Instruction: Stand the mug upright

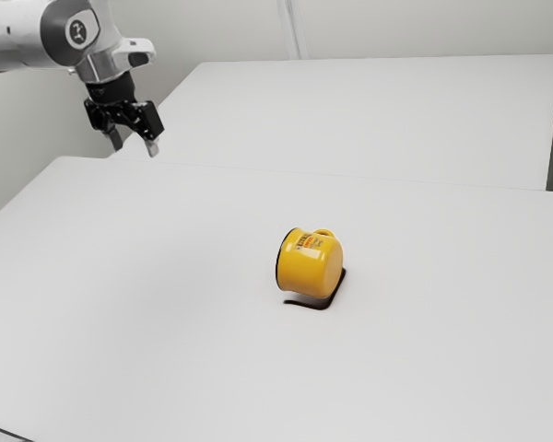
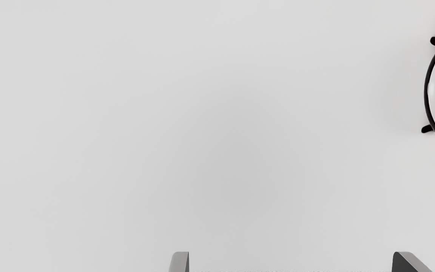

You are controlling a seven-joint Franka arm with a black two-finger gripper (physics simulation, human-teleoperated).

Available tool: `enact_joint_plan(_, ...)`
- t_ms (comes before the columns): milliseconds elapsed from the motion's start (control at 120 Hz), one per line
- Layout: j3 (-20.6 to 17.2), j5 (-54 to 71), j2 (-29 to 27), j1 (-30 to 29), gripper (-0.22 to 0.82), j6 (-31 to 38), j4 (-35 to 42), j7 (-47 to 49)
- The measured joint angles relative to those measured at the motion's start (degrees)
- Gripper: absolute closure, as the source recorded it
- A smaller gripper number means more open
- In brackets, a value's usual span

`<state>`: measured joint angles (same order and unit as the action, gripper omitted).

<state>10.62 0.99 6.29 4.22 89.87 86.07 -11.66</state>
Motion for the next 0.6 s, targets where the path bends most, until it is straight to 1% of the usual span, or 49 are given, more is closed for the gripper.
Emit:
enact_joint_plan(100, 0.02, 0.04, -1.09, 0.06, 0.02, 1.02, 1.67, -0.26)
enact_joint_plan(242, 0.46, -1.82, -2.43, 1.70, 0.02, 1.80, 4.78, -0.41)
enact_joint_plan(342, 0.71, -5.17, -6.71, 2.61, 0.02, 5.45, 13.41, -0.47)
enact_joint_plan(433, 3.72, -9.32, -7.86, 5.87, 0.02, 8.32, 16.89, -0.55)
enact_joint_plan(508, 5.45, -13.74, -7.73, 7.60, 0.02, 8.88, 18.20, -0.67)
enact_joint_plan(600, 7.15, -19.69, -5.00, 8.74, 0.02, 8.40, 18.17, -0.89)
